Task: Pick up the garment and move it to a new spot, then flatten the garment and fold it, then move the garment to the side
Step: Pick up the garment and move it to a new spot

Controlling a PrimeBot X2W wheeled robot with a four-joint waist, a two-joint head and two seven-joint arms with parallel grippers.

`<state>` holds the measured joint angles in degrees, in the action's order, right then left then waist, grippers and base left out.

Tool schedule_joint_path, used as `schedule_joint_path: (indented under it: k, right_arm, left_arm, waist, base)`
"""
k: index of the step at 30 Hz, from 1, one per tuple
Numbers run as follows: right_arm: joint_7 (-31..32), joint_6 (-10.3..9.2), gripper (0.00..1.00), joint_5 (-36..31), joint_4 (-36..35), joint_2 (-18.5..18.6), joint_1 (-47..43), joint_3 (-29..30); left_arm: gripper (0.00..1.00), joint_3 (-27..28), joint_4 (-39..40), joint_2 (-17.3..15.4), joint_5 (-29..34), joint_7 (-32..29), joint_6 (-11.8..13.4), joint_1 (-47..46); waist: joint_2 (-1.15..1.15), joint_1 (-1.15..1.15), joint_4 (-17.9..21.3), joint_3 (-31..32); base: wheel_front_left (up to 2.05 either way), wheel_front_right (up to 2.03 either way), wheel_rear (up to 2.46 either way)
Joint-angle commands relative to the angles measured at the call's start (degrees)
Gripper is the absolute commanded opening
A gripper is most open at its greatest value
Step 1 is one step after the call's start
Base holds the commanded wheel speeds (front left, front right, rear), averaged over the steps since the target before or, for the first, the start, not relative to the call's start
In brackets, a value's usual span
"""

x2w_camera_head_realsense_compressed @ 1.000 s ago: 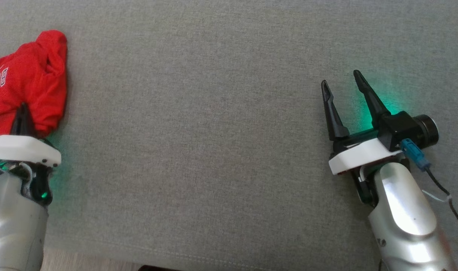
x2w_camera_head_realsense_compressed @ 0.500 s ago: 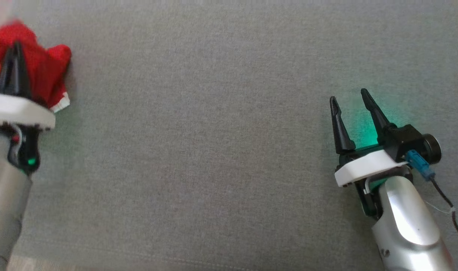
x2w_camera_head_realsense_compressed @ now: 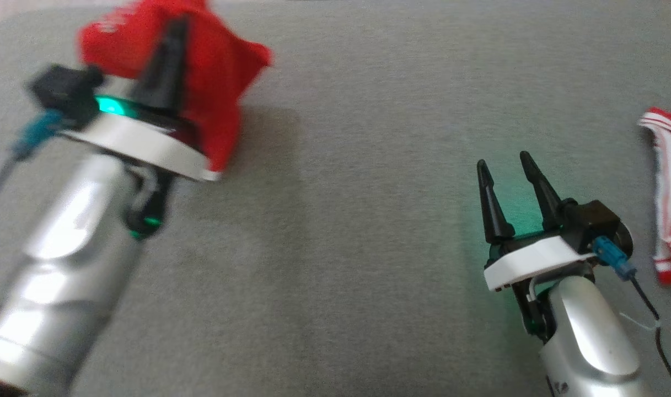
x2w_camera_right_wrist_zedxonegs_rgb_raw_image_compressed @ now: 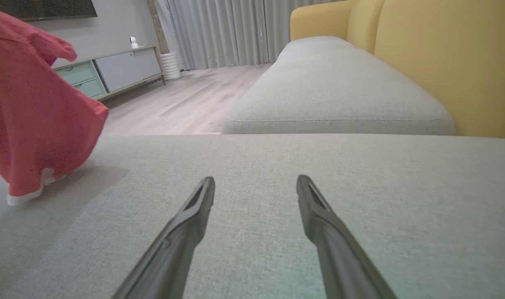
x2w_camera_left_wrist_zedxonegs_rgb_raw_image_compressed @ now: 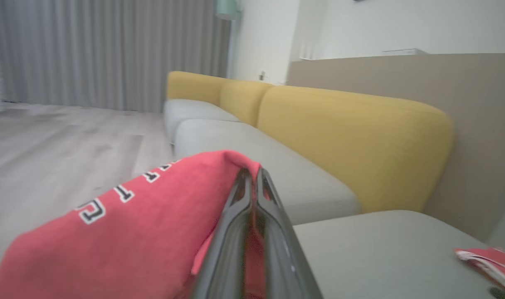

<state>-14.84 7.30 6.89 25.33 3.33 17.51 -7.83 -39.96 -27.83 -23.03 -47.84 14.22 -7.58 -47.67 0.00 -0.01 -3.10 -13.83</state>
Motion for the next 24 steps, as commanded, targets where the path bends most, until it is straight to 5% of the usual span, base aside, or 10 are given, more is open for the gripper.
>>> schedule_joint_path:
  k: [1,5,6,7,8,9,13,24]
  right_arm:
    - [-0.2,0.19,1.0,0.7,-1.7,-0.4,-0.5,-1.5]
    - [-0.2,0.19,1.0,1.5,-1.7,-0.4,-0.6,-1.7]
    - [-0.2,0.19,1.0,1.7,-1.7,-0.5,-0.7,-1.9]
    - [-0.2,0.19,1.0,1.8,-1.7,-0.5,-0.7,-2.0]
    - [-0.2,0.19,1.0,1.8,-1.7,-0.5,-0.7,-2.0]
    - [-0.2,0.19,1.0,2.0,-1.7,-0.5,-0.8,-1.9]
    - [-0.2,0.19,1.0,2.3,-1.7,-0.5,-1.3,-1.5]
    - [-0.2,0.19,1.0,1.8,-1.2,-0.5,-5.1,2.2]
  left_arm:
    - [0.0,0.1,2.4,1.2,-0.4,0.6,0.1,-2.2]
    - [0.0,-2.6,1.5,6.7,-0.3,0.7,0.1,0.2]
    - [0.24,-3.1,0.9,7.9,-0.2,0.7,0.1,1.0]
    - [0.82,-3.1,0.4,8.9,0.1,0.7,0.1,1.9]
    - [0.82,-3.1,0.4,8.9,0.1,0.7,0.1,1.9]
    - [1.0,-2.6,0.0,9.8,0.9,0.7,0.1,2.7]
    - [1.0,1.2,-1.8,12.4,4.8,0.8,0.2,7.7]
    - [1.0,25.8,4.2,16.0,20.3,0.8,3.3,30.6]
  waist:
    - [0.0,0.01,3.4,1.4]
    - [0.0,0.01,6.0,1.6]
    - [0.0,0.01,6.5,1.6]
    - [0.0,0.01,6.9,1.7]
    - [0.0,0.01,6.9,1.7]
    - [0.0,0.01,7.1,1.7]
    - [0.0,0.01,7.3,2.6]
    - [0.0,0.01,3.7,7.9]
  base:
    - [0.0,0.0,0.0]
    - [0.0,0.0,0.0]
    - [0.0,0.0,0.0]
    - [0.0,0.0,0.0]
    - [0.0,0.0,0.0]
    - [0.0,0.0,0.0]
    - [0.0,0.0,0.0]
    - [0.0,0.0,0.0]
